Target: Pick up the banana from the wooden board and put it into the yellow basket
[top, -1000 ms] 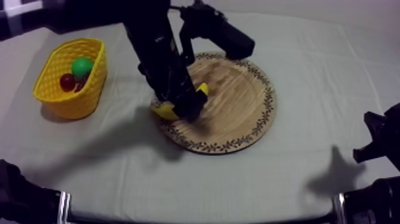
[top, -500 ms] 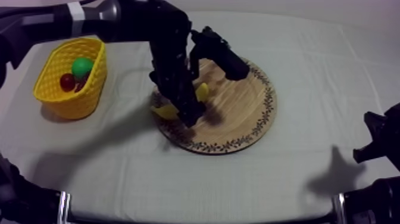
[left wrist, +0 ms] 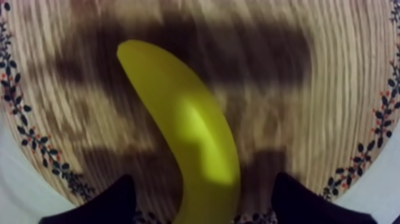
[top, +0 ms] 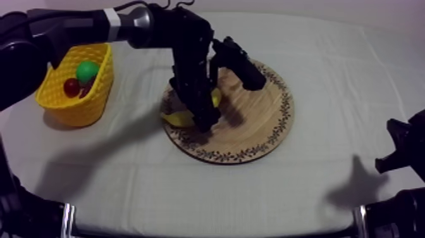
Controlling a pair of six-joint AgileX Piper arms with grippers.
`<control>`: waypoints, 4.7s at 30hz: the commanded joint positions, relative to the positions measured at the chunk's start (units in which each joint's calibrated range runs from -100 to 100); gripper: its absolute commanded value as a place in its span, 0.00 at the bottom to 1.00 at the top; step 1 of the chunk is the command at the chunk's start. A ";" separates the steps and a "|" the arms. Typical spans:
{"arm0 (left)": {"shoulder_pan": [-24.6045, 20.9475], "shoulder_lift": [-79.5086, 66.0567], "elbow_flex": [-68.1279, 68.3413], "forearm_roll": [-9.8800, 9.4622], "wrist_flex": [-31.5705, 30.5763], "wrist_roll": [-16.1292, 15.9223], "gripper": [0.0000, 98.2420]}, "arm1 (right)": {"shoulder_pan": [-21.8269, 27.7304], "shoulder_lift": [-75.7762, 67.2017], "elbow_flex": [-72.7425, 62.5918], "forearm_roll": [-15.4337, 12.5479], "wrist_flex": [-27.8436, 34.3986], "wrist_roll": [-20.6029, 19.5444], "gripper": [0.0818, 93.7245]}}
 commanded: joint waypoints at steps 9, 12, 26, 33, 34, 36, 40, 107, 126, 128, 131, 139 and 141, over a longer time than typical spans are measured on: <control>-0.12 1.76 -0.50 0.56 -1.69 0.53 0.47 | -0.02 0.00 0.01 0.00 0.00 -0.01 0.00; -0.04 2.07 -0.48 0.76 -2.10 0.84 0.39 | -0.02 0.00 0.01 0.00 0.00 -0.01 0.00; 0.44 -3.84 0.76 1.36 -3.13 3.32 0.24 | -0.02 0.00 0.01 0.00 0.00 -0.01 0.00; 0.94 -12.66 3.85 2.09 -1.17 6.59 0.22 | -0.02 0.00 0.01 0.00 0.00 -0.01 0.00; 1.08 -13.93 4.29 2.16 -0.63 7.16 0.22 | -0.02 0.00 0.01 0.00 0.00 -0.01 0.00; 1.45 -16.40 4.93 2.25 0.69 8.34 0.22 | -0.02 0.00 0.01 0.00 0.00 -0.01 0.00; 2.25 -20.63 4.46 2.14 4.71 10.86 0.21 | -0.02 0.00 0.01 0.00 0.00 -0.01 0.00; -33.35 -22.78 15.25 1.01 -0.52 4.92 0.23 | -0.02 0.00 0.01 0.00 0.00 -0.01 0.00; -33.95 -23.09 22.16 3.32 -8.25 1.49 0.87 | -0.02 0.00 0.01 0.00 0.00 -0.01 0.00; -33.93 -24.78 22.64 3.35 -8.18 1.68 0.89 | -0.02 0.00 0.01 0.00 0.00 -0.01 0.00; -33.61 -28.07 23.52 3.25 -8.24 2.29 0.85 | -0.02 0.00 0.01 0.00 0.00 -0.01 0.00; -31.87 -41.74 32.47 3.31 -13.37 4.42 0.65 | -0.02 0.00 0.01 0.00 0.00 -0.01 0.00; -31.59 -45.93 35.78 3.61 -15.26 4.67 0.61 | -0.02 0.00 0.01 0.00 0.00 -0.01 0.00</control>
